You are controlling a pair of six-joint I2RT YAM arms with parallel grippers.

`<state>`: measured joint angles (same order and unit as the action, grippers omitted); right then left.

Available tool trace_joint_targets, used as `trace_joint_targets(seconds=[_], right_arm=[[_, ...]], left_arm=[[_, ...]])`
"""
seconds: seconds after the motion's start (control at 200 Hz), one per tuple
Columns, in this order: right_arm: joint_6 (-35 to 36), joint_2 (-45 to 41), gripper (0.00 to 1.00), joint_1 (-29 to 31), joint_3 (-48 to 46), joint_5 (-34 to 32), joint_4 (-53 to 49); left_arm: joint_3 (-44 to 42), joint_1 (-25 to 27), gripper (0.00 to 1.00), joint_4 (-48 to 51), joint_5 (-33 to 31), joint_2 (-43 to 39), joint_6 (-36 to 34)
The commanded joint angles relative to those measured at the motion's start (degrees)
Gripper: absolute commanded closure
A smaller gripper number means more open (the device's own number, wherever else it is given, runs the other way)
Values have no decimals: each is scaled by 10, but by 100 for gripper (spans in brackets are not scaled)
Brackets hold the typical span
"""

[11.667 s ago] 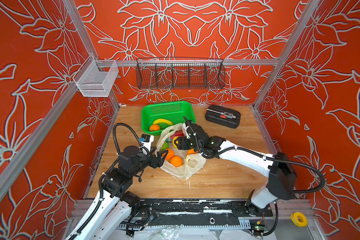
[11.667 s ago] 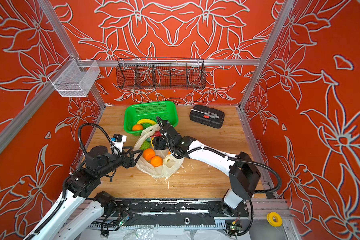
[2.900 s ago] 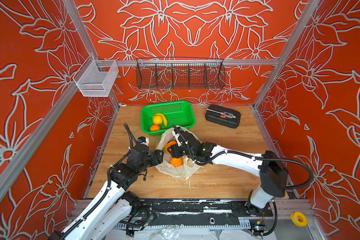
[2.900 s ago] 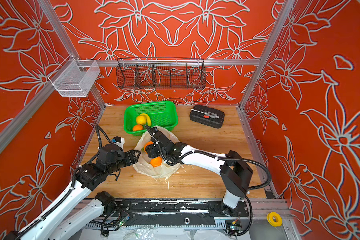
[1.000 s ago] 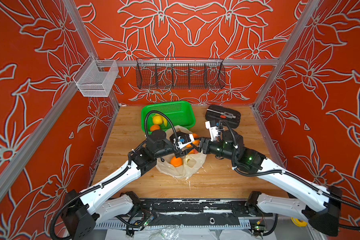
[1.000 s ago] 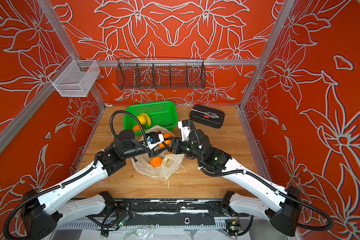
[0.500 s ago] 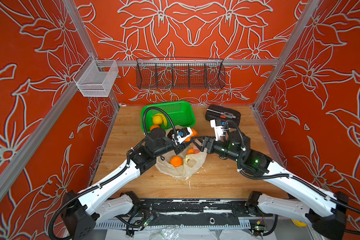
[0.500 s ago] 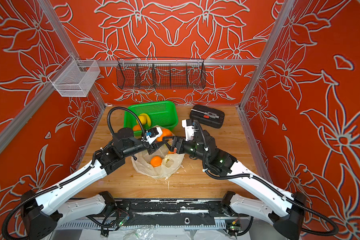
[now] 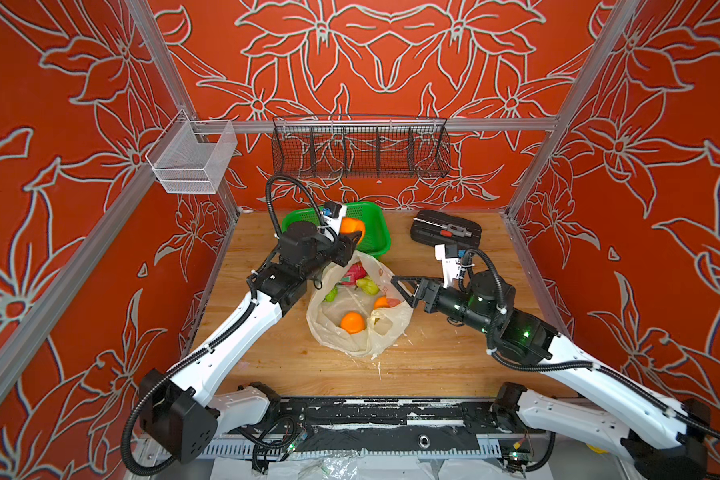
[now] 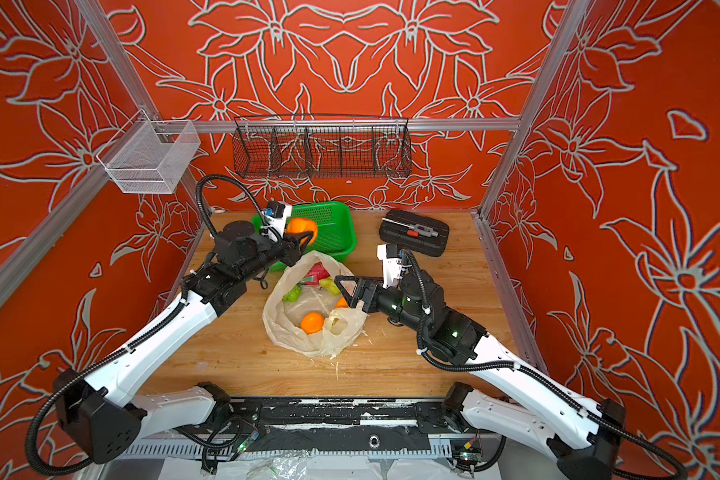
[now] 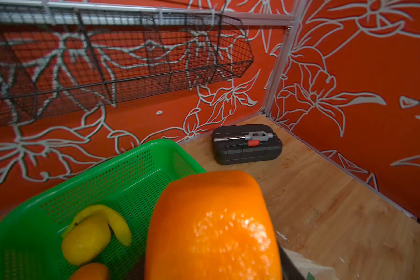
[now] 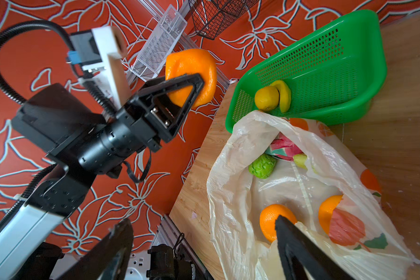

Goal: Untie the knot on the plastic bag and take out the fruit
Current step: 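Carry the orange over the green basket with the left gripper while the right gripper withdraws, then lower the orange into the green basket and open the left gripper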

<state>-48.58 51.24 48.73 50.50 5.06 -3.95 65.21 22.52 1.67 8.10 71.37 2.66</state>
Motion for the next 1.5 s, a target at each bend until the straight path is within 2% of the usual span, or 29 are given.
trace_joint_targets(seconds=[0.0, 0.215, 0.5, 0.641, 0.806, 1.026, 1.351, 1.496], right_arm=[[0, -5, 7, -2, -10, -14, 2], [-1, -5, 7, -4, -11, -14, -2], [1, -6, 7, -3, -8, -18, -16], [1, -8, 7, -4, -8, -20, -17], [3, -4, 7, -4, -4, -21, -16], [1, -4, 6, -4, -4, -19, -24], [2, -22, 6, -5, -8, -30, -37], [2, -36, 6, -5, -17, -38, -41]], left_arm=[[30, -25, 55, 27, 24, 28, 84], [68, -87, 61, 63, 23, 97, 176], [101, -145, 61, 82, 37, 193, 259], [135, -167, 61, 94, 68, 253, 301], [212, -171, 61, 141, 69, 336, 307], [289, -175, 61, 155, 70, 426, 315], [461, -193, 56, 215, 123, 574, 316], [502, -202, 52, 225, 138, 615, 317]])
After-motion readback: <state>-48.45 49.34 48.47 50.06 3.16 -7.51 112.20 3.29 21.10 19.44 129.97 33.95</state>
